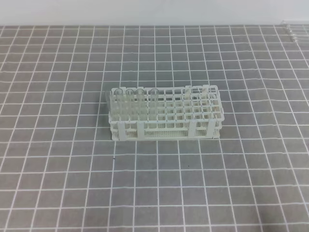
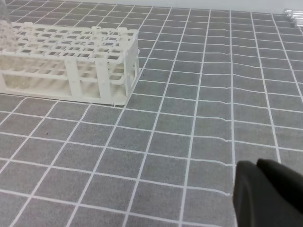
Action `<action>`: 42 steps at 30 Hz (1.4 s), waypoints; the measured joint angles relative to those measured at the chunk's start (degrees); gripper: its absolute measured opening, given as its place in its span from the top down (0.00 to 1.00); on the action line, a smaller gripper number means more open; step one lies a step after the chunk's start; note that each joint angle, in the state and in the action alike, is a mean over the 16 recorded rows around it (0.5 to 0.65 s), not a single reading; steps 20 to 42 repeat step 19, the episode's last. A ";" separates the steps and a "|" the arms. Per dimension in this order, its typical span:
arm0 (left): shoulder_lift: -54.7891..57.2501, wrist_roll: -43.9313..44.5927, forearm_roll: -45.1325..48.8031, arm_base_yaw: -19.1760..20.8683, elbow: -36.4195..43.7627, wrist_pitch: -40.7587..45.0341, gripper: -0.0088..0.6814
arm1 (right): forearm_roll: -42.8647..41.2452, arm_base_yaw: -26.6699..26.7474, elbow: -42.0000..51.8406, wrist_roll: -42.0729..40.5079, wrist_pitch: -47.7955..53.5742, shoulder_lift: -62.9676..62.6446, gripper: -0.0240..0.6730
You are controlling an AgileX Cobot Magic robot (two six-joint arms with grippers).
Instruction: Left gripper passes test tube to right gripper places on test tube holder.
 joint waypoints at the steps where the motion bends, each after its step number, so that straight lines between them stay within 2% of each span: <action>1: 0.00 0.00 0.00 0.00 0.00 0.00 0.99 | 0.00 0.00 0.00 0.00 0.00 0.00 0.98; 42: -0.33 0.00 0.01 0.01 -0.04 -0.07 0.99 | 0.00 0.00 0.00 0.00 0.00 0.00 0.98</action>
